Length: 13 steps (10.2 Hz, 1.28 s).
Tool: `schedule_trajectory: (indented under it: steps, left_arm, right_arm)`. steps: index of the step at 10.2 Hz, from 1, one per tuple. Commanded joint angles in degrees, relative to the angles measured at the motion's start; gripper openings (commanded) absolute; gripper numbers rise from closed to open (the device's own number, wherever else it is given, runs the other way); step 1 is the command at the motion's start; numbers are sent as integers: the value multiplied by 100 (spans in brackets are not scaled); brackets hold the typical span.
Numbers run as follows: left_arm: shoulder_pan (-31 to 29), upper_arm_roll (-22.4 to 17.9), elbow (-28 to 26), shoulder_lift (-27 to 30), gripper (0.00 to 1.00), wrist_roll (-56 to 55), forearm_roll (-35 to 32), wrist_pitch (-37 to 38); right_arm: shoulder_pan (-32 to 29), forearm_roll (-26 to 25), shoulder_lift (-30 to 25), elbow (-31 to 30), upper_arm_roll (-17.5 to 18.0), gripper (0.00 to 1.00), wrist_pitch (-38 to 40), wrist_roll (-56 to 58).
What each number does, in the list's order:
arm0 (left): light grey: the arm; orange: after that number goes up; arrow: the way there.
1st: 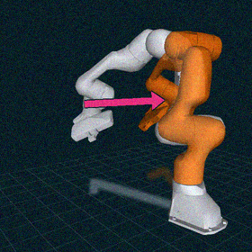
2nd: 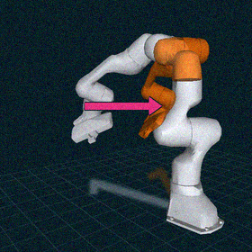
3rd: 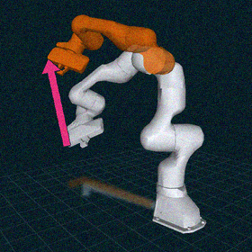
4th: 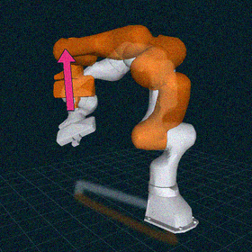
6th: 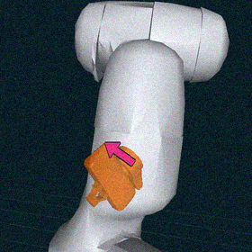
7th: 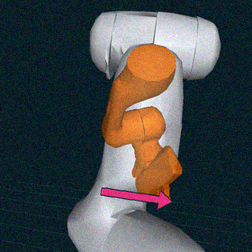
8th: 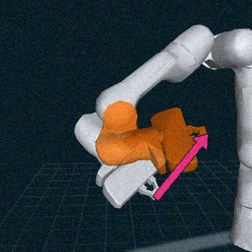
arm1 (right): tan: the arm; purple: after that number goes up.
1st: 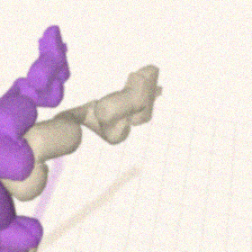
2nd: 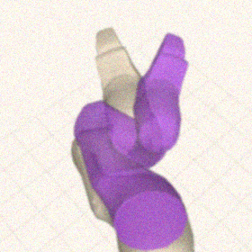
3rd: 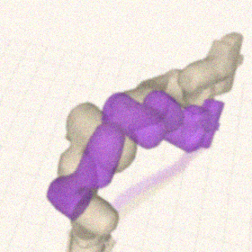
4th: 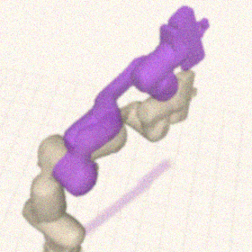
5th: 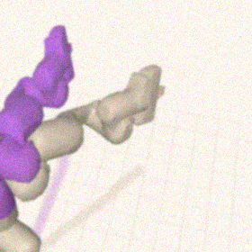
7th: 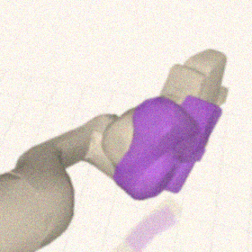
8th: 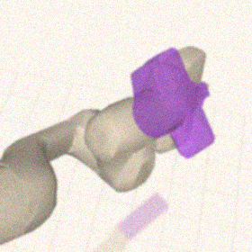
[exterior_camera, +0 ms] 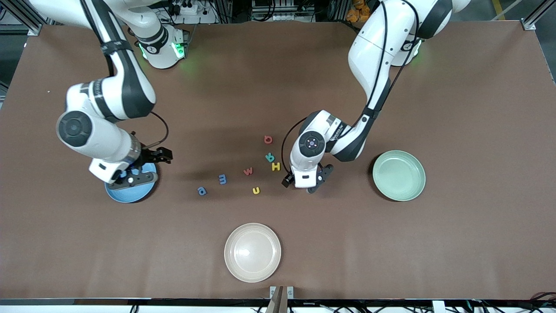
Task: Sort upper and lower case letters into plates
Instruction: 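Grasp the blue W with the left gripper while the right gripper reaches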
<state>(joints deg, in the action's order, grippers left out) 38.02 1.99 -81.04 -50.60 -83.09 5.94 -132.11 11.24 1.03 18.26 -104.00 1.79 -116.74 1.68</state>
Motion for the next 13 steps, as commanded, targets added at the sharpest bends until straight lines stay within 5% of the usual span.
schedule_trajectory:
  steps: [1, 4, 7, 10, 13]
  left_arm:
    - [135, -94, 44, -125, 100, 108, 3, 1]
    - [135, -94, 44, -143, 55, 91, 3, 1]
    - [126, -94, 62, -134, 21, 230, -5, 18]
    - [-294, -67, 193, 154, 17, 1000, 73, 1086]
    - [-918, -49, 194, 629, 17, 2161, 354, 1835]
  right_arm:
    - [123, 47, 378, 64, -21, 100, -322, 420]
    - [326, 38, 686, 90, -21, 100, -936, 421]
    - [326, 2, 1037, 239, -21, 100, -1447, 858]
    - [378, 55, 1696, 240, -21, 100, -2403, 844]
    - [598, 3, 1926, 275, -21, 100, -2503, 843]
